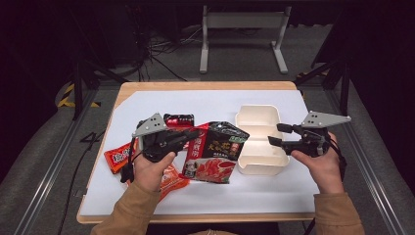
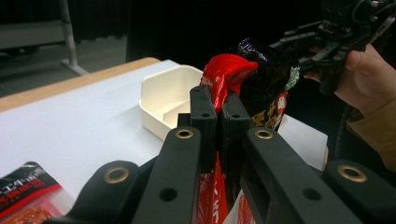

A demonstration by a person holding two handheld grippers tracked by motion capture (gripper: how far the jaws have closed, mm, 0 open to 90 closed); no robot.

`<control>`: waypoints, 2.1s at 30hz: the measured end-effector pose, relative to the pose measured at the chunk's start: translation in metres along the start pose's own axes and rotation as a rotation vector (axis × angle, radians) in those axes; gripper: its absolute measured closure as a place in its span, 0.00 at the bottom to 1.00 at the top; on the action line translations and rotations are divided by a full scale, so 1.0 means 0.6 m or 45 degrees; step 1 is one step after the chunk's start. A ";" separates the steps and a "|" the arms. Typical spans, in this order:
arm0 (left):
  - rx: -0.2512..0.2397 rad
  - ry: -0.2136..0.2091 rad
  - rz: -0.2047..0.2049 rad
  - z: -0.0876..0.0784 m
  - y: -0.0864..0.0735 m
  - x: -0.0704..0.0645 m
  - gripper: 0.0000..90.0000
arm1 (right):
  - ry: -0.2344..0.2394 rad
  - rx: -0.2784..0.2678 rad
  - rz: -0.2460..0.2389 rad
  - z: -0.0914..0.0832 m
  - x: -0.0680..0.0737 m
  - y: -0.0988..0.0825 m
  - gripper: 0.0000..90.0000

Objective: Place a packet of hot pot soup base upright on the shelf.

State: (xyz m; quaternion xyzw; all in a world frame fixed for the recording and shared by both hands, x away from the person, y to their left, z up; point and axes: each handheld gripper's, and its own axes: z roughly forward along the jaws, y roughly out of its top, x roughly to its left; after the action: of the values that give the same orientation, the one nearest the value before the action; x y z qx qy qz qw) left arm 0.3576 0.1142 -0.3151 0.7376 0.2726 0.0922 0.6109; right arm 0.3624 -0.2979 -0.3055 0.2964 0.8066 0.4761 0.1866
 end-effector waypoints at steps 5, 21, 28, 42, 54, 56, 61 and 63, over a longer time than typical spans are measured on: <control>-0.039 0.020 0.001 -0.004 0.001 0.003 0.97 | 0.047 -0.024 -0.008 -0.003 0.015 0.011 0.45; -0.093 0.085 0.017 -0.014 0.010 0.012 0.96 | 0.150 -0.019 -0.029 0.030 0.054 0.037 0.45; -0.101 0.077 0.022 -0.017 0.014 0.011 0.96 | 0.229 -0.040 -0.051 0.067 0.072 0.067 0.42; -0.089 0.080 0.013 -0.014 0.011 0.018 0.96 | 0.343 -0.075 -0.036 0.116 0.077 0.105 0.42; -0.082 0.084 0.016 -0.011 0.010 0.017 0.96 | 0.387 -0.022 -0.029 0.145 0.079 0.113 0.51; -0.083 0.084 0.016 -0.011 0.010 0.017 0.96 | 0.400 -0.013 -0.027 0.148 0.079 0.114 0.54; -0.080 0.081 0.012 -0.010 0.009 0.017 0.96 | 0.417 0.010 -0.032 0.154 0.082 0.118 0.63; -0.081 0.082 0.011 -0.010 0.008 0.017 0.96 | 0.420 0.018 -0.039 0.156 0.082 0.120 0.66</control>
State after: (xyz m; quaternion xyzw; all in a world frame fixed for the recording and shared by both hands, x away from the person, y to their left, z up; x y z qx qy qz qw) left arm 0.3650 0.1238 -0.3110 0.7154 0.2859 0.1270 0.6247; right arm 0.4013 -0.1772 -0.2880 0.2032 0.8341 0.5097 0.0566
